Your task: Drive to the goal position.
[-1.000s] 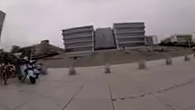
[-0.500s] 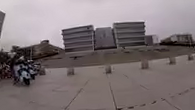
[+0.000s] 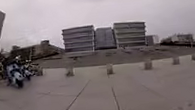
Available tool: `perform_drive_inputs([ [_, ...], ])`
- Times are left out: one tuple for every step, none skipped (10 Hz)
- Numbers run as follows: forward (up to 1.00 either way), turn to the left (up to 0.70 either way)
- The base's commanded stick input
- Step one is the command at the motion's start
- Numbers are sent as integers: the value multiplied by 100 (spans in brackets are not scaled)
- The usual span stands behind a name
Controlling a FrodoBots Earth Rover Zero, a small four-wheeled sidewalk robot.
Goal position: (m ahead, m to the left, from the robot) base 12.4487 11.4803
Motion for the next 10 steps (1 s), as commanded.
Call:
perform_drive_inputs([
  [70, 14],
  [70, 15],
  [70, 9],
  [70, 2],
  [70, 0],
  [70, 0],
  [70, 0],
  [70, 0],
  [70, 0],
  [70, 0],
])
